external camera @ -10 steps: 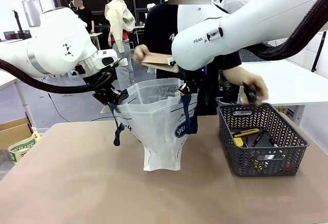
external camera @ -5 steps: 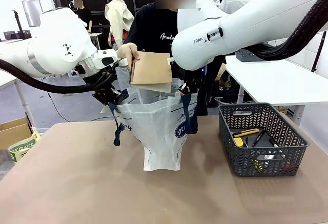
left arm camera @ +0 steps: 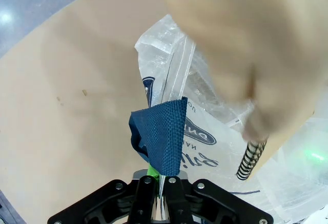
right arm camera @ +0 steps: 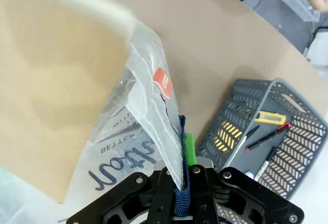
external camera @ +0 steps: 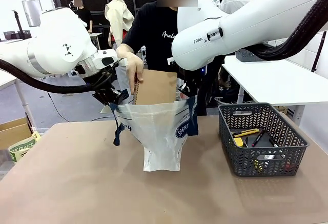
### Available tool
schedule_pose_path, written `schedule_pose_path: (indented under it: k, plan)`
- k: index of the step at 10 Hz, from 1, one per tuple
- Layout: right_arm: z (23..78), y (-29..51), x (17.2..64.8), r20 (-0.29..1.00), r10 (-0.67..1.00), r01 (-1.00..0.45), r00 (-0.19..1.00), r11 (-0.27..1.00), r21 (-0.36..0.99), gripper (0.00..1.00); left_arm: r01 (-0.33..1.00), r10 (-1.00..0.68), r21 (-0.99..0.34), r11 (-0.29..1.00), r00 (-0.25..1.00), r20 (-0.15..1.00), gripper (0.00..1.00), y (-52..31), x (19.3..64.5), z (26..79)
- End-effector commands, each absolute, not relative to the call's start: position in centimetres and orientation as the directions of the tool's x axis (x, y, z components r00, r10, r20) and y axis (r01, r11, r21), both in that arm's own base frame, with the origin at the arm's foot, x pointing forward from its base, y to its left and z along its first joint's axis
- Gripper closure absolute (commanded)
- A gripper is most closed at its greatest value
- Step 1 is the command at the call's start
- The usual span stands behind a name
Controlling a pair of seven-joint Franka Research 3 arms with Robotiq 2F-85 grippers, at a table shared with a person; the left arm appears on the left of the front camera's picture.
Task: Transfer purchased items from the store into the shopping bag.
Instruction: Move the Reusable shopping bag to the right side of the table.
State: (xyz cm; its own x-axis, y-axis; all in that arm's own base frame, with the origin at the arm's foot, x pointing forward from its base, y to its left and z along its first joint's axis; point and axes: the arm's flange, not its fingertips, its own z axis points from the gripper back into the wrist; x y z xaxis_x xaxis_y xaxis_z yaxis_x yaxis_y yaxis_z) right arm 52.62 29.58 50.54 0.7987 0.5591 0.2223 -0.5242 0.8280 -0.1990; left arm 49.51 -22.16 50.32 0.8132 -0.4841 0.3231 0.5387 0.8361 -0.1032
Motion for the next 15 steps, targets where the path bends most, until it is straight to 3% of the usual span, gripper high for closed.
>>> schedule_pose_path:
  k: [1, 15]
  plan:
    - [50.50, 29.51, 52.66, 0.222, 0.556, -0.521, 0.801, 0.830, -0.198, 1.00, 0.527, -0.474, -0.098, 0.845, 0.820, 0.322, 1.00, -22.09, 49.54, 50.31]
    - [50.50, 29.51, 52.66, 0.222, 0.556, -0.521, 0.801, 0.830, -0.198, 1.00, 0.527, -0.474, -0.098, 0.845, 0.820, 0.322, 1.00, -22.09, 49.54, 50.31]
